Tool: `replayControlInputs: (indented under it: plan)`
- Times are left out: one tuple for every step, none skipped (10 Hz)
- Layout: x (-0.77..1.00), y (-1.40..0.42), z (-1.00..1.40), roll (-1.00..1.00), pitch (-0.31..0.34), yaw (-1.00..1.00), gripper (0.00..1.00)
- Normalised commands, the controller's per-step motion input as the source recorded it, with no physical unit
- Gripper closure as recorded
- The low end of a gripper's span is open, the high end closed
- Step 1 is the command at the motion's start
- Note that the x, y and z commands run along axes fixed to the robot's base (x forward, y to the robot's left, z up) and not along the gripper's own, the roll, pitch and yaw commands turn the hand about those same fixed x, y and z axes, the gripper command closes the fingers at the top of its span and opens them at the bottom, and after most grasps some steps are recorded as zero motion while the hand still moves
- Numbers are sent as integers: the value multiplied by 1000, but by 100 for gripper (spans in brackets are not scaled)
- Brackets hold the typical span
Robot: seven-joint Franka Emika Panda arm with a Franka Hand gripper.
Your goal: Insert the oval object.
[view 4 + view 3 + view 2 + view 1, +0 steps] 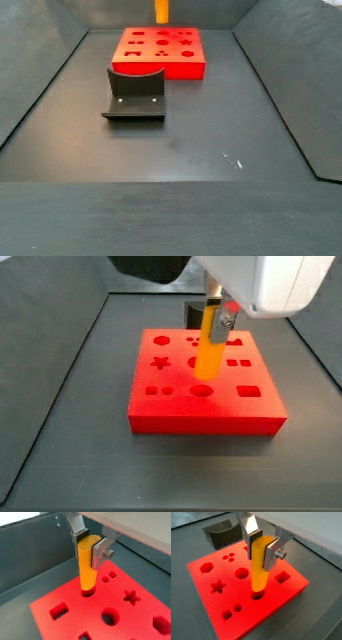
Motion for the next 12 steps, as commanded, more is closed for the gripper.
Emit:
replayControlInputs:
  plan:
    - [169, 0, -129, 61, 0, -589, 100]
    - [169, 0, -137, 61, 0, -700, 100]
    - [0, 0, -43, 77, 0, -526, 100]
    - [-43, 0, -129, 27, 0, -277, 100]
    - [-11, 0, -237, 30, 0, -174, 100]
    - [0, 0, -317, 4, -13, -126, 100]
    - [0, 0, -314, 0, -21, -94, 100]
    - [0, -34, -263, 0, -20, -86, 100]
    - [-29, -57, -240, 0, -27, -106, 100]
    - [-40, -111, -211, 0, -33, -83, 100]
    - [-69, -57, -243, 0, -36, -89, 100]
    - [-94, -6, -257, 0, -27, -103, 100]
